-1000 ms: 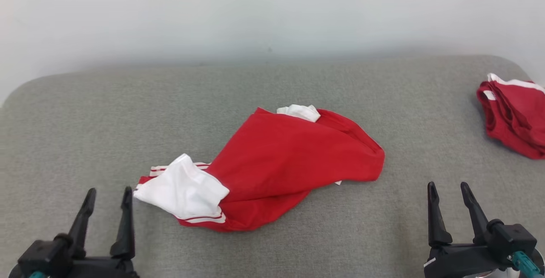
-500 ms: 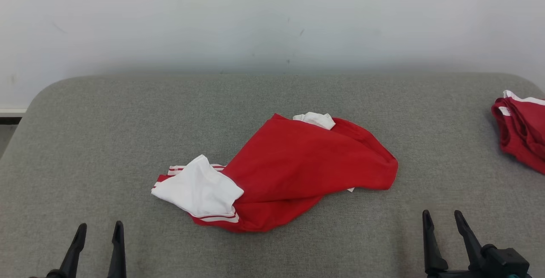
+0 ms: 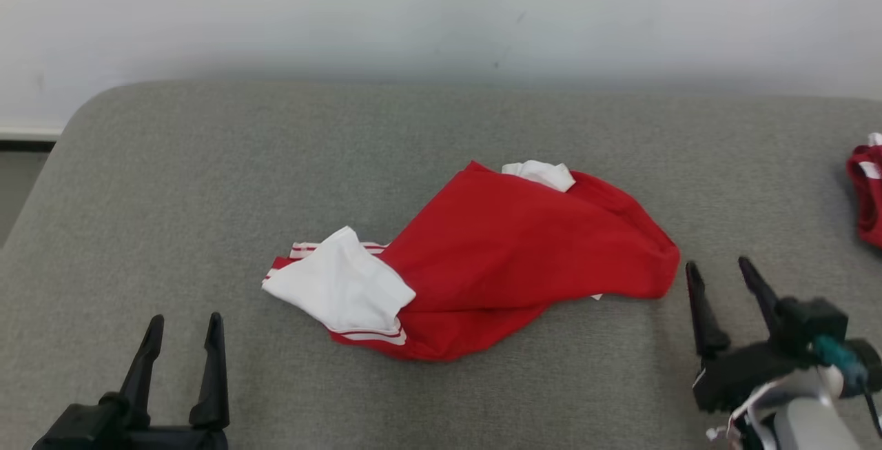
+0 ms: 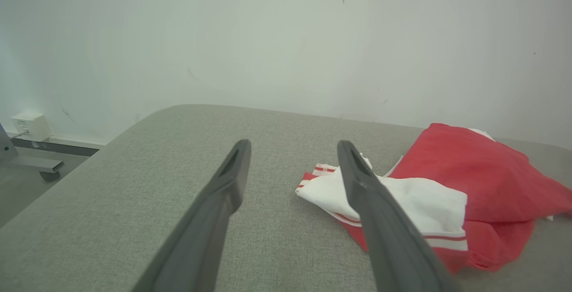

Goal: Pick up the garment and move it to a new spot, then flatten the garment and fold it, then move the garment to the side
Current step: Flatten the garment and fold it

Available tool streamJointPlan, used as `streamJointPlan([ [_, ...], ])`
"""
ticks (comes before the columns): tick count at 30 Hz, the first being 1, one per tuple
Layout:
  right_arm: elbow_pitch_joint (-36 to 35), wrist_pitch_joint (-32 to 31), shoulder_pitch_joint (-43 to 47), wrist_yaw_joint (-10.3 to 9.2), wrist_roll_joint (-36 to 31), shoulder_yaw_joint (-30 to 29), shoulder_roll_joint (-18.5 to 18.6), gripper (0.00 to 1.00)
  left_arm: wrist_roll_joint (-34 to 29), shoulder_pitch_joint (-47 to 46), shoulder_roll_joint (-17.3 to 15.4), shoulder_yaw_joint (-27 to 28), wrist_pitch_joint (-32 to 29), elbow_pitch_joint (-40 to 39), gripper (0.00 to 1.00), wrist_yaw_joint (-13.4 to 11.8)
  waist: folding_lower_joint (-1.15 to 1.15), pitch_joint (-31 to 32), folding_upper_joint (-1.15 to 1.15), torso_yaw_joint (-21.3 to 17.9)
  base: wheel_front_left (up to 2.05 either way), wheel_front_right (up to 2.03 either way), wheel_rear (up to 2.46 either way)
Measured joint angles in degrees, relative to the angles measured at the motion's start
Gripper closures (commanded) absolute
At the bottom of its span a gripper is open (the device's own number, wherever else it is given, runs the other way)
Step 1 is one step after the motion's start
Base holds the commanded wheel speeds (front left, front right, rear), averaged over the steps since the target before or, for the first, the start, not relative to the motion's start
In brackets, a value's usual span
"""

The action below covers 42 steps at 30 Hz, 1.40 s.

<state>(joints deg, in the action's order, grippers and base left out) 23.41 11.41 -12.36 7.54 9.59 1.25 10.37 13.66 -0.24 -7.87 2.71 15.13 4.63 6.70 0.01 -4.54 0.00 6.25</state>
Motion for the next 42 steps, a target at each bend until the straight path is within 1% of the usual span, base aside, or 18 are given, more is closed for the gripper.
streamJointPlan([
  [6,10.5,-1.4,-9.1,0.0,-0.3,-0.1,3.2,0.0,-0.2,-2.2,1.3,-0.6,0.0,0.8,0.0,0.5,0.0,-2.8,0.0,2.9,0.0,0.0,0.0],
  [8,14.3,-1.3,-11.4,0.0,-0.5,-0.6,3.7,0.0,-0.2,-2.9,1.7,-0.7,0.0,1.1,0.0,0.6,0.0,-3.6,0.0,4.0,0.0,0.0,0.0],
  [12,21.7,-1.2,-14.8,0.0,-0.5,-1.1,4.3,0.0,-0.2,-4.0,2.0,-1.2,0.0,1.7,0.0,0.7,0.01,-5.2,0.0,6.2,0.0,0.0,0.0],
  [18,30.8,-0.5,-17.7,0.0,0.4,-1.3,3.6,0.0,-0.1,-4.6,2.2,-2.2,0.0,2.2,0.0,0.8,0.01,-6.8,0.0,8.9,0.0,0.0,0.0],
  [19,31.7,-0.5,-18.2,-0.11,1.1,-1.0,3.4,1.0,-0.1,-4.6,2.2,-2.3,0.0,2.3,0.0,0.8,0.0,-6.9,0.0,9.2,0.0,0.0,0.0],
  [24,33.4,2.4,-19.2,-0.09,4.6,1.6,2.1,1.0,-0.1,-4.2,1.9,-1.9,0.0,2.7,0.0,0.8,0.01,-6.2,0.01,8.8,0.0,0.0,0.0],
  [28,29.9,3.3,-17.6,-0.09,7.8,3.4,2.1,1.0,-0.2,-3.4,1.5,-2.1,0.0,3.0,0.0,0.8,0.0,-4.5,0.0,7.7,0.0,0.0,0.0],
  [30,26.3,3.5,-15.9,-0.09,9.3,4.6,2.4,1.0,-0.4,-2.5,1.5,-2.1,0.0,3.2,0.0,0.8,0.0,-3.4,0.0,7.0,0.0,0.0,0.0],
  [33,19.1,3.6,-12.4,-0.09,12.1,5.2,3.6,1.0,-0.6,-1.4,1.5,-2.1,0.0,3.3,0.0,0.8,-0.01,-1.7,0.0,5.6,0.0,0.0,0.0],
  [34,19.1,3.6,-12.4,-0.09,12.1,5.2,3.6,1.0,-0.6,-1.4,1.5,-2.1,0.0,3.3,0.0,0.8,-0.01,-1.7,0.0,5.6,0.0,0.0,0.0],
  [35,16.6,3.6,-11.0,-0.09,12.8,5.4,4.1,1.0,-0.6,-1.1,1.5,-1.9,0.0,3.3,0.0,0.8,-0.01,-1.2,0.0,5.1,0.0,0.0,0.0],
  [38,9.7,3.7,-6.4,-0.09,16.7,5.7,5.2,1.0,-0.6,0.3,1.5,-1.5,0.0,3.4,0.0,0.8,-0.01,0.3,0.0,3.4,0.0,0.0,0.0],
  [42,1.6,3.6,-0.8,-0.09,19.6,5.0,7.7,1.0,-0.7,1.7,1.7,-1.1,0.0,3.3,0.0,0.8,-0.01,1.9,0.0,1.0,0.0,0.0,0.0],
])
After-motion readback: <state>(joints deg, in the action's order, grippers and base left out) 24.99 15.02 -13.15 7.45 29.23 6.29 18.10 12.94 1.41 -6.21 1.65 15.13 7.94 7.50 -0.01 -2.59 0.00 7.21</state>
